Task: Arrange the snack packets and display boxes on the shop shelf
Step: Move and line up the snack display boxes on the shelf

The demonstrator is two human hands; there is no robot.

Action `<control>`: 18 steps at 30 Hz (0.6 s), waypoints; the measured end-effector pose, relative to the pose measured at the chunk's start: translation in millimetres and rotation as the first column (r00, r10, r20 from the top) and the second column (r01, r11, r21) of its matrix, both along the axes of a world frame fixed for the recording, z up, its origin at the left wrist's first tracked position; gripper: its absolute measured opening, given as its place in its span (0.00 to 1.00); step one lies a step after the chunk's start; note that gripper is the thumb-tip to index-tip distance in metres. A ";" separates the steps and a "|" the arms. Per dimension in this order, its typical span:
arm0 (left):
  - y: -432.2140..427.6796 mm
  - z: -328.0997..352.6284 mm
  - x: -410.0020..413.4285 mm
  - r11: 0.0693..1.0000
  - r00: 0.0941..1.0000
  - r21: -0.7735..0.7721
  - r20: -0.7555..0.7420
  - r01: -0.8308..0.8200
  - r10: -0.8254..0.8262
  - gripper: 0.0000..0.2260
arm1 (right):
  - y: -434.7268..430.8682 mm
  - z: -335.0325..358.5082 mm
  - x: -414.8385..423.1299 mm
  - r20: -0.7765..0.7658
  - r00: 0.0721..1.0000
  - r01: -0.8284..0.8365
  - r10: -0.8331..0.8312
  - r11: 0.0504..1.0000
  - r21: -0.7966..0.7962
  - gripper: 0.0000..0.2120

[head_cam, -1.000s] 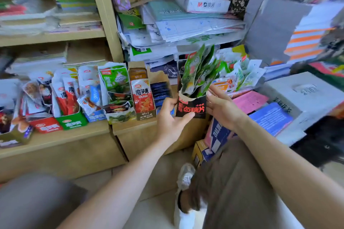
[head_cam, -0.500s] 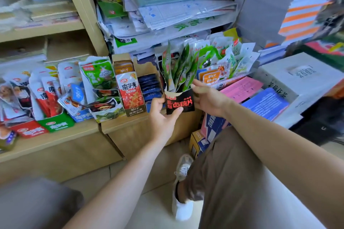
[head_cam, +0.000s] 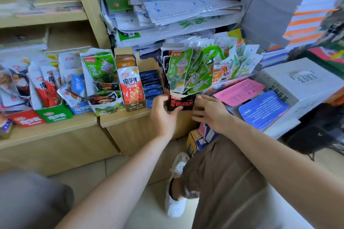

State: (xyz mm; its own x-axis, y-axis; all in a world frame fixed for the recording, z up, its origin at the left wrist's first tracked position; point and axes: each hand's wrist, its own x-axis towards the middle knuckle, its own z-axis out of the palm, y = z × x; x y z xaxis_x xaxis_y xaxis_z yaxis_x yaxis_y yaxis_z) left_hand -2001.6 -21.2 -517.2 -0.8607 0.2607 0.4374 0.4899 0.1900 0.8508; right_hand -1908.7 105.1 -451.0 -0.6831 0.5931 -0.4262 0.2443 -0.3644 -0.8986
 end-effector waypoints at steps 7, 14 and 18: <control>-29.5 -14.9 8.2 0.980 0.981 -0.124 -0.094 0.155 -0.168 0.23 | -15.4 -11.0 -16.9 -0.072 0.994 0.083 -0.077 0.992 0.092 0.18; -84.5 -26.9 -8.7 0.943 0.976 -0.321 -0.162 0.087 -0.146 0.22 | -35.0 -25.3 -39.9 -0.068 0.977 0.212 -0.202 0.956 0.201 0.30; -92.4 -17.9 -29.5 0.866 0.953 -0.499 -0.271 -0.021 -0.133 0.31 | -69.2 -40.8 -31.2 0.002 0.993 0.101 -0.117 0.867 0.487 0.35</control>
State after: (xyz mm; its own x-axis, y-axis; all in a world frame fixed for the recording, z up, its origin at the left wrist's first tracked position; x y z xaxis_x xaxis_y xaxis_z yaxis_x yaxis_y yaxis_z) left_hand -2031.0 -113.6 -535.1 -0.6944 0.5507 0.4631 0.7191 0.5092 0.4728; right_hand -1939.9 35.8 -491.8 -0.5935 0.8004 -0.0846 0.2583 0.0899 -0.9619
